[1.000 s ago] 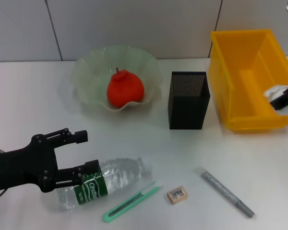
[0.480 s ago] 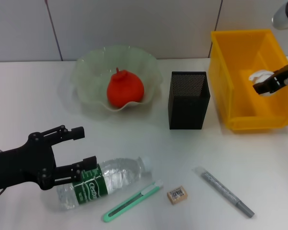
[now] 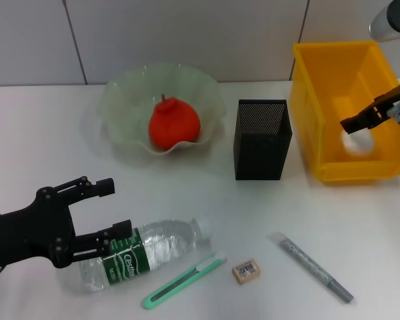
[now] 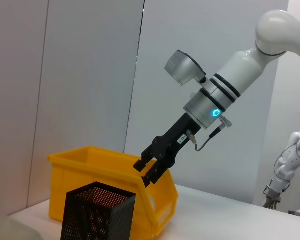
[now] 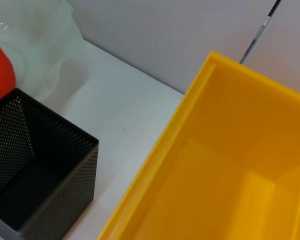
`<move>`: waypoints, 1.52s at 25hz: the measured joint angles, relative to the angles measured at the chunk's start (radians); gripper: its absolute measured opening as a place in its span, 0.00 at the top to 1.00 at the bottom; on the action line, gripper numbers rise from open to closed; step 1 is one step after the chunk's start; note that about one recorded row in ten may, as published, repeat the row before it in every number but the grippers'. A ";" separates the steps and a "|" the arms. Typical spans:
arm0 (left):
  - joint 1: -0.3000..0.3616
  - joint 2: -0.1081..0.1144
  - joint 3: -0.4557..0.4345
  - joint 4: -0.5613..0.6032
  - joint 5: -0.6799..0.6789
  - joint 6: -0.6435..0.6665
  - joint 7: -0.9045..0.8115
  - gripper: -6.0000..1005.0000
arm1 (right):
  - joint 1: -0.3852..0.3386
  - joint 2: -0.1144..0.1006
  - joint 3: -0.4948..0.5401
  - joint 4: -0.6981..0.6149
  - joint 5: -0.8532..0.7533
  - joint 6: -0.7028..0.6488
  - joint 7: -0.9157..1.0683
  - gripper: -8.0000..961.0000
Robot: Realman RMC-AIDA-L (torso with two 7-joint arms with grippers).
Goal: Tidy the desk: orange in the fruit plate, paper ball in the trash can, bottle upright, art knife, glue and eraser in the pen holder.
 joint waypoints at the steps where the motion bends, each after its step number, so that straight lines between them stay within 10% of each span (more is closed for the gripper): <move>1: 0.000 0.000 -0.001 0.000 0.000 0.000 -0.002 0.19 | 0.000 0.000 0.002 0.000 0.000 -0.003 0.000 0.29; 11: -0.002 0.006 -0.007 0.005 0.002 -0.013 -0.017 0.19 | -0.037 -0.004 0.039 -0.215 0.072 -0.267 -0.017 0.15; 20: -0.034 0.023 -0.002 0.016 0.007 -0.052 -0.079 0.19 | -0.163 -0.003 0.317 -0.391 0.459 -0.604 -0.275 0.15; 28: -0.096 0.009 -0.001 0.121 0.145 -0.074 -0.213 0.19 | -0.345 -0.009 0.445 -0.113 0.769 -0.640 -0.742 0.15; 38: -0.235 -0.044 0.114 0.472 0.450 -0.095 -0.580 0.19 | -0.392 -0.039 0.614 0.249 0.814 -0.741 -1.117 0.16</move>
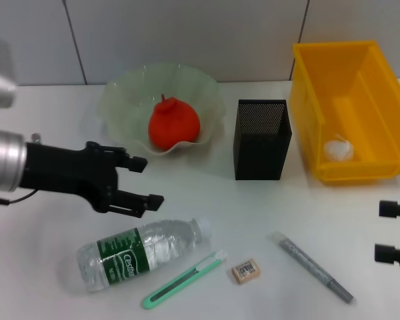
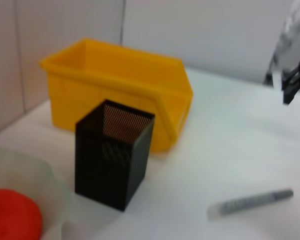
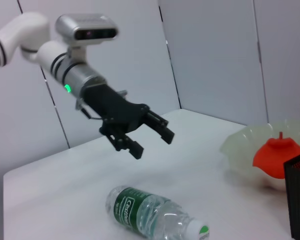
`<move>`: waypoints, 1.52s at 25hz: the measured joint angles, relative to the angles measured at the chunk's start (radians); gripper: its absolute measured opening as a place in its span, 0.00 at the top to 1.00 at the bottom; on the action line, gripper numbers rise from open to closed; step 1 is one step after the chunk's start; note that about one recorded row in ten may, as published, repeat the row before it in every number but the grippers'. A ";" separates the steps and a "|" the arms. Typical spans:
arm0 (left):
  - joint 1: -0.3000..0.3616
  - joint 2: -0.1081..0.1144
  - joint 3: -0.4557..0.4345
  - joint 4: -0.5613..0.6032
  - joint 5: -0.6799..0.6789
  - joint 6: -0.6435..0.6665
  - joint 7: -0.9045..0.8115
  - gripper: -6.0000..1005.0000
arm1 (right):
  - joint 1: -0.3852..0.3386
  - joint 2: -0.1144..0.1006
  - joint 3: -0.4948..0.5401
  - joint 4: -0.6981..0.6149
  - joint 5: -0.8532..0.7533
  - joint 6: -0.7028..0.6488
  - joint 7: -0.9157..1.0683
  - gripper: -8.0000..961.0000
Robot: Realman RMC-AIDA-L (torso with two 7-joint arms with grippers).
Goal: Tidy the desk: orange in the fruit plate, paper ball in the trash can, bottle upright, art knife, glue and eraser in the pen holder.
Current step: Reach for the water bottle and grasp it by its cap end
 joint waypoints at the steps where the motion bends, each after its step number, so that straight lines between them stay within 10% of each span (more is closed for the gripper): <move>1: -0.003 0.000 0.011 0.009 0.005 -0.002 -0.010 0.19 | -0.009 -0.001 0.002 0.014 -0.001 -0.001 -0.024 0.16; 21: -0.207 -0.014 0.616 0.160 0.307 -0.196 -0.570 0.19 | -0.043 -0.023 0.009 0.108 -0.007 0.029 -0.095 0.16; 38: -0.265 -0.014 0.839 -0.008 0.378 -0.352 -0.699 0.22 | -0.025 -0.013 0.005 0.151 -0.005 0.056 -0.127 0.16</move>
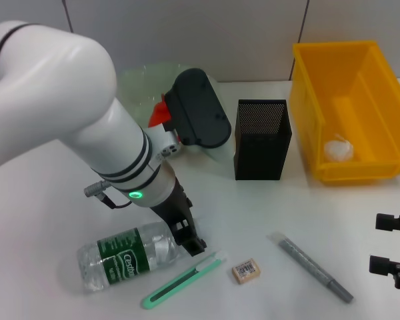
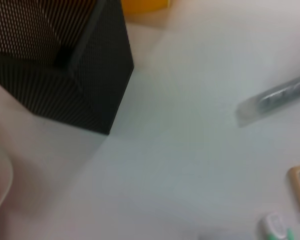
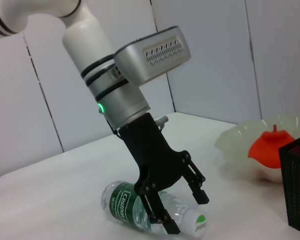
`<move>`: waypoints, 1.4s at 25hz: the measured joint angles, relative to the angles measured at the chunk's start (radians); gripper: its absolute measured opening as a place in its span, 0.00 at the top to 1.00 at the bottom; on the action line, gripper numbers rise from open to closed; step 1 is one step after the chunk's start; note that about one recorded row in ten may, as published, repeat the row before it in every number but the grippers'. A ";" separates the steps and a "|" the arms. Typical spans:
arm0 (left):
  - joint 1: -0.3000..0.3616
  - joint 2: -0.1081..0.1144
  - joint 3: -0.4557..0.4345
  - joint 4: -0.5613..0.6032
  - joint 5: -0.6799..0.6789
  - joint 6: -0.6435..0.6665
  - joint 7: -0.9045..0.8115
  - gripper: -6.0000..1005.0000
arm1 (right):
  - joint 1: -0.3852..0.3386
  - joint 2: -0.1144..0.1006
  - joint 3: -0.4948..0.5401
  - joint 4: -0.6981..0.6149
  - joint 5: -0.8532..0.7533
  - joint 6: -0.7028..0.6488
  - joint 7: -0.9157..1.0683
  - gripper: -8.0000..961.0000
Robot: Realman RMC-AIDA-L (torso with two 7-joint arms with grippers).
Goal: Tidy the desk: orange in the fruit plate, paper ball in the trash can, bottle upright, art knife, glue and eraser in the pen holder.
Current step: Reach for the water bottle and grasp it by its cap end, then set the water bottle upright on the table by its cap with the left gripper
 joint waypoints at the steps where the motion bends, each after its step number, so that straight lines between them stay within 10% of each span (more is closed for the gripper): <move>1: -0.001 0.000 0.012 -0.005 0.009 -0.008 -0.009 0.22 | 0.000 0.000 -0.001 0.002 0.000 0.002 0.000 0.16; 15: -0.008 0.000 0.057 -0.044 0.011 -0.042 -0.009 0.24 | -0.002 0.003 0.002 0.009 0.000 0.010 -0.001 0.15; 18: -0.009 0.000 0.079 -0.044 0.014 -0.049 -0.013 0.45 | -0.002 0.005 0.002 0.009 0.000 0.011 -0.001 0.15; 31: 0.035 0.001 0.073 0.040 0.017 -0.056 -0.014 0.56 | -0.001 0.008 0.003 0.009 0.005 0.016 0.001 0.15; 33: 0.188 0.008 -0.092 0.245 0.011 -0.023 0.045 0.55 | 0.002 0.009 0.003 0.008 0.007 0.012 0.006 0.15; 35: 0.188 0.008 -0.092 0.245 0.011 -0.023 0.045 0.55 | 0.007 0.011 0.004 0.007 0.008 0.010 0.008 0.16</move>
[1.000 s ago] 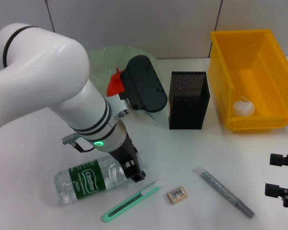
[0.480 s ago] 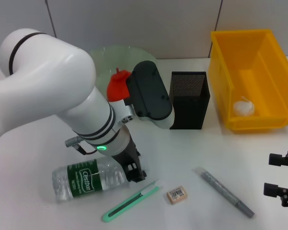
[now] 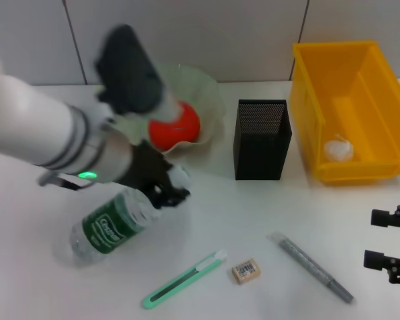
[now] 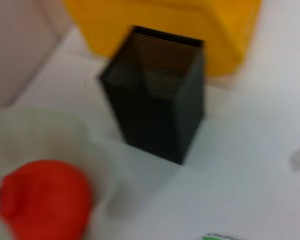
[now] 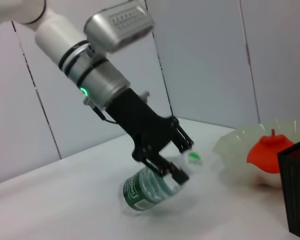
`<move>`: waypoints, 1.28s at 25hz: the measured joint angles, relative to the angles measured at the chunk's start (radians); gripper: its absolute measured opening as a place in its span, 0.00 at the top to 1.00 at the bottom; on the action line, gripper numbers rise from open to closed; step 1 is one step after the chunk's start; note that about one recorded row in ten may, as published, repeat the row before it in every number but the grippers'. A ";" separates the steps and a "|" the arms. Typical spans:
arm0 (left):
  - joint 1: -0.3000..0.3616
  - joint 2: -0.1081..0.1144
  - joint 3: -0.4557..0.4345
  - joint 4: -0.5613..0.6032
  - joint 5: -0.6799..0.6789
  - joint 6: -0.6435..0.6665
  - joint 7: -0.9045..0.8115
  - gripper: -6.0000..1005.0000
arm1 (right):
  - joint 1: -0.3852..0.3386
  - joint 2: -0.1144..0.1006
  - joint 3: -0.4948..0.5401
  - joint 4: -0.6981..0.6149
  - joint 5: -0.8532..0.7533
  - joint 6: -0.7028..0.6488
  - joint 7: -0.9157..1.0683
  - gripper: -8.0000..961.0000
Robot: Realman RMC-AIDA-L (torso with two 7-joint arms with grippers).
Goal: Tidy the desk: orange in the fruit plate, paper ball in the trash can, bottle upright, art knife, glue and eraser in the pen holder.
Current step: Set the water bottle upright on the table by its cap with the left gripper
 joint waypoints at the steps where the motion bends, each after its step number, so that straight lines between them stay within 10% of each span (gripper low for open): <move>1: 0.107 0.001 -0.117 0.103 -0.035 0.008 0.051 0.55 | 0.002 0.001 0.000 0.000 0.001 0.000 0.001 0.16; 9: 0.281 0.001 -0.329 0.131 -0.284 -0.062 0.211 0.54 | 0.030 0.014 0.000 0.000 0.002 -0.002 0.021 0.16; 18: 0.456 0.000 -0.361 0.084 -0.638 -0.232 0.466 0.52 | 0.047 0.023 0.001 -0.003 0.004 -0.008 0.043 0.16; 32: 0.434 -0.001 -0.364 -0.255 -1.113 -0.295 0.880 0.50 | 0.046 0.027 0.002 -0.005 0.015 -0.033 0.056 0.16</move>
